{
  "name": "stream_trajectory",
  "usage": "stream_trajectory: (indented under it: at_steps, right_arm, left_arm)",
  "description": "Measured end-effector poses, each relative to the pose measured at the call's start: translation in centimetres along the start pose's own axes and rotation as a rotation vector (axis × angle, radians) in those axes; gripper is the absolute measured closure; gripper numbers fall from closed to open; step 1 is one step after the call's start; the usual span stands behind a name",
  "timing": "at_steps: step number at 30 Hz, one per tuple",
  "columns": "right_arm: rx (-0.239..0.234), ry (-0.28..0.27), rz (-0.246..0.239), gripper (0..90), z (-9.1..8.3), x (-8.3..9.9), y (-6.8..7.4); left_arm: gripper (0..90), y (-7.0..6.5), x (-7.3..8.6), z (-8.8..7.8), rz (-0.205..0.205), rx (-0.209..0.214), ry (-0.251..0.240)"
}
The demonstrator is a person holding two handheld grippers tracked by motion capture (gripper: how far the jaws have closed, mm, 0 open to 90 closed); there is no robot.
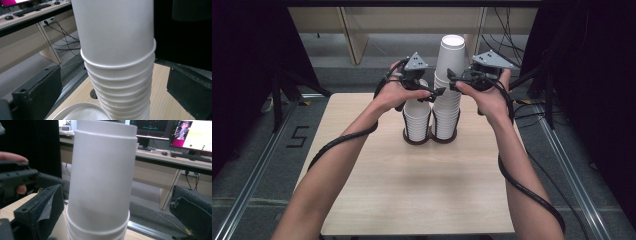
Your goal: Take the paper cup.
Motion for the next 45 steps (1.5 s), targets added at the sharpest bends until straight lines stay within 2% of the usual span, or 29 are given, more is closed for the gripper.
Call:
stream_trajectory:
  at_steps: [5,7,14,16,23,26,28,30,35,45]
  right_arm:
    - [-0.016,0.027,0.002,0.5,0.9,-0.9,-0.1]
    - [-0.031,0.039,0.002,0.5,1.3,-1.1,-0.1]
    - [-0.056,0.052,0.013,0.5,2.2,-1.3,0.1]
    - [-0.061,0.054,0.011,0.6,2.5,-1.3,0.2]
    - [-0.064,0.062,0.027,1.5,3.4,-1.5,0.2]
    - [-0.066,0.064,0.042,3.0,3.6,-1.5,0.2]
    - [-0.064,0.061,0.030,4.8,3.7,-1.5,0.1]
    - [-0.064,0.062,0.051,7.5,3.8,-1.5,0.2]
    - [-0.082,0.041,0.051,16.0,4.3,-1.3,0.5]
    - [-0.077,0.001,0.089,18.2,4.3,-1.0,0.6]
  left_arm:
    - [0.0,-0.3,0.2,1.2,0.007,0.006,0.016]
    - [0.1,-0.2,0.2,1.5,-0.010,0.011,0.010]
    - [1.9,-0.4,0.0,2.2,-0.026,0.026,0.003]
    - [2.2,-0.3,-0.1,2.2,-0.046,0.038,0.000]
    - [5.8,-0.2,-0.3,2.7,-0.060,0.031,0.005]
    - [7.2,-0.3,-0.4,2.8,-0.044,0.030,0.019]
    - [8.7,-0.4,-0.4,2.8,-0.054,0.036,0.013]
    - [9.4,-0.4,-0.4,2.8,-0.055,0.037,0.014]
    - [10.4,-0.3,-0.4,2.7,-0.069,0.044,0.013]
    - [10.9,-0.3,-0.3,2.7,-0.071,0.040,0.010]
Point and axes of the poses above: each handheld gripper's, and its own axes: z roughly forward along the jaws, x roughly out of its underside, y roughly to its left, the point moved 1 cm from there along z, roughly forward along the jaws, and after that the axes turned 3 degrees about y, right-handed, at the moved point
